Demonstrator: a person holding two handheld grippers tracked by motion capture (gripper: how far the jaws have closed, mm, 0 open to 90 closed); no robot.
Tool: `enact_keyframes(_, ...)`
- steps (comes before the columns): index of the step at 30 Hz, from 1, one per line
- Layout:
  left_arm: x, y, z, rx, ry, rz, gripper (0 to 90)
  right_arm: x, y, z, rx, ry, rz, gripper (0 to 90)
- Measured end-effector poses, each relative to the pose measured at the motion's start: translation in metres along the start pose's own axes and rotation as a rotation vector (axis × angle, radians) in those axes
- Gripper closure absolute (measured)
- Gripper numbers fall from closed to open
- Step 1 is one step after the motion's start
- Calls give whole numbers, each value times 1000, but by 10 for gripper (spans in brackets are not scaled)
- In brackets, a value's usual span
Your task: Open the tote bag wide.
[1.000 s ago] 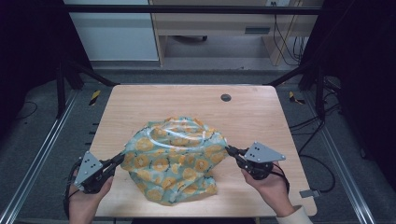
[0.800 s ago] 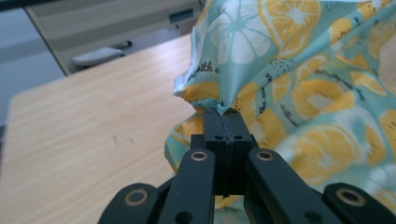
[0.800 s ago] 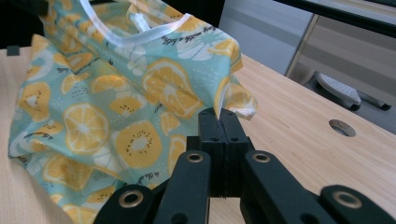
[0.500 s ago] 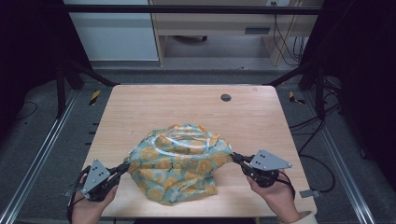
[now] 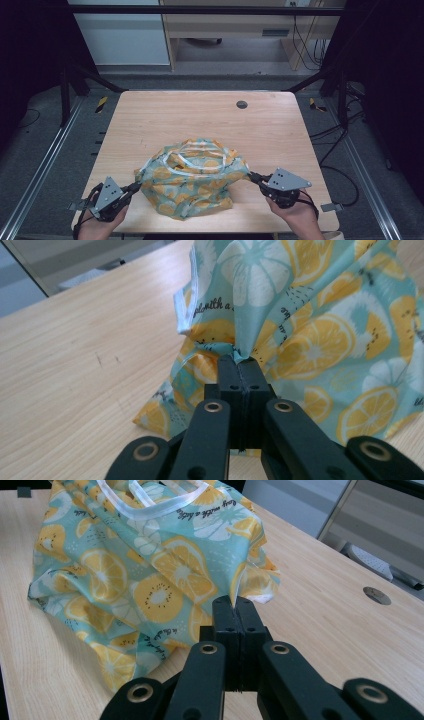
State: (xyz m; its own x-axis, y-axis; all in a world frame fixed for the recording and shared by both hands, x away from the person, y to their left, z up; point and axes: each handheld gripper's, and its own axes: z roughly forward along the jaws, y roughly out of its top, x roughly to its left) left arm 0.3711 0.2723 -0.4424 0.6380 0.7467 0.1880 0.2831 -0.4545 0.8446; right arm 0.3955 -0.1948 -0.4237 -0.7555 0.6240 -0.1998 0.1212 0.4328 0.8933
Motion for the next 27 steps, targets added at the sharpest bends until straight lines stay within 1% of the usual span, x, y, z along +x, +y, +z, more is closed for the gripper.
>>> enact_keyframes(1,-1,0,1,9,1,4,900,0,-1,0,3,4,2,900)
enact_keyframes(4,-2,0,1,14,3,13,900,0,-3,0,12,10,0,900)
enact_keyframes(11,-7,-3,7,77,1,47,900,5,-10,-1,41,28,-18,900)
enact_keyframes(13,-8,-4,8,87,1,53,900,6,-12,-1,49,37,-18,900)
enact_keyframes(17,-7,-5,10,104,-2,50,900,9,-14,2,85,44,-56,900)
enact_keyframes(18,-6,-5,12,107,-2,63,900,10,-14,4,94,45,-60,900)
enact_keyframes(20,-6,-6,15,123,-5,65,900,11,-15,6,111,50,-66,900)
enact_keyframes(21,-6,-6,16,138,-8,55,900,11,-15,7,118,55,-65,900)
enact_keyframes(24,-4,-7,19,154,-11,46,900,12,-19,12,144,74,-61,900)
enact_keyframes(26,-3,-10,23,180,-13,40,900,11,-21,18,160,92,-51,900)
enact_keyframes(27,-2,-10,25,198,-14,46,900,10,-22,21,171,98,-46,900)
